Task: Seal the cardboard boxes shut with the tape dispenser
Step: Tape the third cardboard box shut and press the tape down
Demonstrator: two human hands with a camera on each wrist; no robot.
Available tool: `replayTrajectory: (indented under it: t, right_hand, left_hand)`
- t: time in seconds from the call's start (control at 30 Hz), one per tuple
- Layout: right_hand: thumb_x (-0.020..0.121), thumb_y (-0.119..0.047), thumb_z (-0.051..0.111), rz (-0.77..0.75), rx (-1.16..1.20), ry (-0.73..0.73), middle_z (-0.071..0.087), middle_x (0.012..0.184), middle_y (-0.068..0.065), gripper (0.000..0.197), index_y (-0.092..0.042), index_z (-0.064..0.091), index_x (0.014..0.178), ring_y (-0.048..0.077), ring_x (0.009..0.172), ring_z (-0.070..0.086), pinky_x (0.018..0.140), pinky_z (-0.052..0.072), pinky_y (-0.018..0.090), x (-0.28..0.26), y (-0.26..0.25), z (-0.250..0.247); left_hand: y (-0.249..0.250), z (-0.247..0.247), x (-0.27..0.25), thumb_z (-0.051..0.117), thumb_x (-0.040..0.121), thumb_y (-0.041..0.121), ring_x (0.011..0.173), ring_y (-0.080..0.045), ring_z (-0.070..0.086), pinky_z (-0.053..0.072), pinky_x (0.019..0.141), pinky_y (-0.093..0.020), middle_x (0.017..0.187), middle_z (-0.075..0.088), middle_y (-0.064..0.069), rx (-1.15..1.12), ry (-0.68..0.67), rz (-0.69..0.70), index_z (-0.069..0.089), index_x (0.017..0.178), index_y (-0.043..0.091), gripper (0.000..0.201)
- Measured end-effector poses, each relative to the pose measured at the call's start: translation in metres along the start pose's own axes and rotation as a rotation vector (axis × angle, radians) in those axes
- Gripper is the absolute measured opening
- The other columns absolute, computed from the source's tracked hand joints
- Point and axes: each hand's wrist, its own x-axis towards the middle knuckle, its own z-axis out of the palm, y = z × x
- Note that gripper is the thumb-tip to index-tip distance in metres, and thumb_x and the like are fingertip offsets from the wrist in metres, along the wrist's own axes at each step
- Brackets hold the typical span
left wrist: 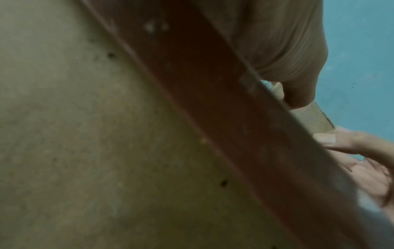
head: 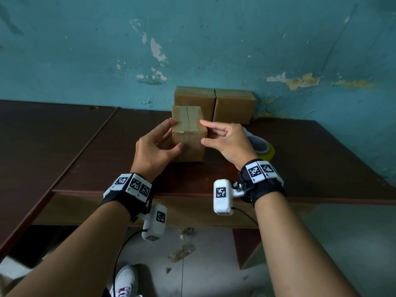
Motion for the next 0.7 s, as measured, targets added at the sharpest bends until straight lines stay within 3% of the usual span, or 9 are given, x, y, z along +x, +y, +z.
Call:
replayTrajectory:
  t: [0.13, 0.2, 0.27, 0.33, 0.4, 0.47, 0.57, 0.7]
  right_hand:
    - [0.083, -0.014, 0.079, 0.015, 0.017, 0.003, 0.075, 0.132, -0.004, 0.051, -0.037, 0.076, 0.128, 0.012, 0.132, 0.064, 0.117, 0.049, 0.044, 0.001, 0.0, 0.001]
    - [0.094, -0.013, 0.07, 0.056, 0.119, 0.009, 0.079, 0.117, -0.002, 0.038, -0.028, 0.077, 0.128, 0.016, 0.124, 0.07, 0.112, 0.054, 0.042, -0.002, -0.008, 0.0]
    - [0.103, -0.018, 0.063, 0.11, 0.216, 0.018, 0.079, 0.117, 0.0, 0.029, -0.017, 0.077, 0.128, 0.018, 0.12, 0.072, 0.107, 0.058, 0.039, -0.002, -0.014, 0.001]
    - [0.102, -0.029, 0.069, 0.134, 0.235, 0.052, 0.079, 0.12, 0.002, 0.029, -0.014, 0.079, 0.124, 0.019, 0.118, 0.073, 0.104, 0.059, 0.041, -0.001, -0.017, 0.004]
    - [0.097, -0.035, 0.077, 0.115, 0.18, 0.085, 0.08, 0.117, -0.002, 0.028, -0.018, 0.082, 0.119, 0.014, 0.116, 0.074, 0.101, 0.061, 0.041, 0.0, -0.016, 0.006]
    - [0.094, -0.034, 0.08, 0.08, 0.121, 0.083, 0.081, 0.115, -0.007, 0.027, -0.022, 0.082, 0.118, 0.008, 0.114, 0.074, 0.098, 0.062, 0.037, 0.0, -0.014, 0.007]
    - [0.09, -0.031, 0.084, 0.056, 0.109, 0.06, 0.081, 0.114, -0.006, 0.035, -0.021, 0.08, 0.123, 0.005, 0.111, 0.074, 0.098, 0.062, 0.035, -0.002, -0.014, 0.004]
    - [0.085, -0.034, 0.089, 0.038, 0.089, 0.027, 0.078, 0.125, -0.002, 0.042, -0.028, 0.079, 0.125, 0.01, 0.122, 0.07, 0.101, 0.06, 0.038, 0.001, -0.006, 0.003]
  left_hand:
    - [-0.003, -0.006, 0.003, 0.078, 0.093, 0.001, 0.131, -0.005, 0.063, 0.056, 0.105, -0.028, 0.136, 0.07, 0.01, 0.015, -0.006, -0.006, 0.066, 0.141, 0.02, 0.053]
    - [0.0, -0.004, 0.005, 0.072, 0.1, 0.013, 0.126, -0.01, 0.068, 0.058, 0.104, -0.035, 0.131, 0.074, 0.006, 0.014, 0.038, -0.024, 0.072, 0.133, 0.023, 0.035]
    - [0.006, -0.001, 0.008, 0.068, 0.103, 0.03, 0.114, -0.016, 0.075, 0.061, 0.1, -0.044, 0.119, 0.079, 0.0, -0.075, 0.111, -0.092, 0.078, 0.121, 0.018, 0.024]
    - [0.017, 0.005, 0.011, 0.071, 0.097, 0.052, 0.103, -0.014, 0.078, 0.063, 0.094, -0.042, 0.106, 0.082, 0.004, -0.109, 0.194, -0.146, 0.082, 0.108, 0.017, 0.039]
    - [0.022, 0.01, 0.013, 0.078, 0.084, 0.066, 0.097, -0.006, 0.078, 0.063, 0.091, -0.036, 0.096, 0.082, 0.012, 0.01, 0.24, -0.123, 0.084, 0.097, 0.025, 0.043]
    - [0.022, 0.014, 0.012, 0.083, 0.081, 0.063, 0.094, -0.001, 0.076, 0.063, 0.089, -0.031, 0.091, 0.081, 0.016, 0.106, 0.229, -0.077, 0.084, 0.092, 0.03, 0.035]
    - [0.019, 0.014, 0.011, 0.09, 0.077, 0.056, 0.1, 0.003, 0.074, 0.062, 0.092, -0.023, 0.102, 0.081, 0.012, 0.14, 0.23, -0.085, 0.083, 0.109, 0.023, 0.047]
    - [0.015, 0.007, 0.011, 0.095, 0.076, 0.041, 0.107, -0.003, 0.075, 0.064, 0.091, -0.029, 0.114, 0.08, 0.006, 0.067, 0.186, -0.125, 0.079, 0.122, 0.021, 0.053]
